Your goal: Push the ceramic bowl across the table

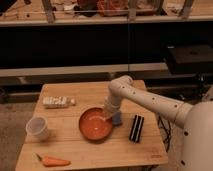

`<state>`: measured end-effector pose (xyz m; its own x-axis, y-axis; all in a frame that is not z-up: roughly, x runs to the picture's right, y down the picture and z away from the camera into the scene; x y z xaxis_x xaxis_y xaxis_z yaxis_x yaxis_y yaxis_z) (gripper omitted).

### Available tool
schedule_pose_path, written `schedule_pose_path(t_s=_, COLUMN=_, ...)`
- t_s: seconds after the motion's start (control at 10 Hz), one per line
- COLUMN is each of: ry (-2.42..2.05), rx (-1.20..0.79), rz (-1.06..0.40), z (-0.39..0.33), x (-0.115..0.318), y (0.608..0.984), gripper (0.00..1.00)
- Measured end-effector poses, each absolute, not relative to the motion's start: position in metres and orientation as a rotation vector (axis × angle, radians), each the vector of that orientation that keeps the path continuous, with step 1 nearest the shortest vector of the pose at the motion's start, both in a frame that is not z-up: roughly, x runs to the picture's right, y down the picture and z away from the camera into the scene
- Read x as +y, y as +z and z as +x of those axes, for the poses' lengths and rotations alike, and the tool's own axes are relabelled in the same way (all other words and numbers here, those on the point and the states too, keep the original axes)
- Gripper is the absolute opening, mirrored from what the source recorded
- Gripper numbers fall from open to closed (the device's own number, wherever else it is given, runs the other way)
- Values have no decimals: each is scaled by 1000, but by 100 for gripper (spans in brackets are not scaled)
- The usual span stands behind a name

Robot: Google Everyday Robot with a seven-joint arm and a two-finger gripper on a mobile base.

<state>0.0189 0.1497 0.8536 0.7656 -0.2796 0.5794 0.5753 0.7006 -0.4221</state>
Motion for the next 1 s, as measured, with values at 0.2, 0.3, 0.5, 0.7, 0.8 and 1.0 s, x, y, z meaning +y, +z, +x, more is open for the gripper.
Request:
schedule_pose_path(t_s=0.2, ry=-490, rx=-512, rz=-631, z=20, x=148, y=855, gripper=0)
schedule_pose_path(t_s=0.3, ry=-486, rx=-513, rz=-631, z=23, x=146, y=856, gripper=0)
schedule_pose_path(t_s=0.5, ry=-481, rx=-516, rz=-634, z=33, x=142, y=858, gripper=0)
schedule_pose_path(t_s=0.7, ry=-471, rx=-515, rz=-641, z=44, x=141, y=860, gripper=0)
schedule_pose_path(t_s=0.8, ry=-470, rx=-516, rz=-642, z=44, x=140, y=860, gripper=0)
schedule_pose_path(t_s=1.0, ry=-466, rx=-519, rz=-641, z=49, x=135, y=863, gripper=0)
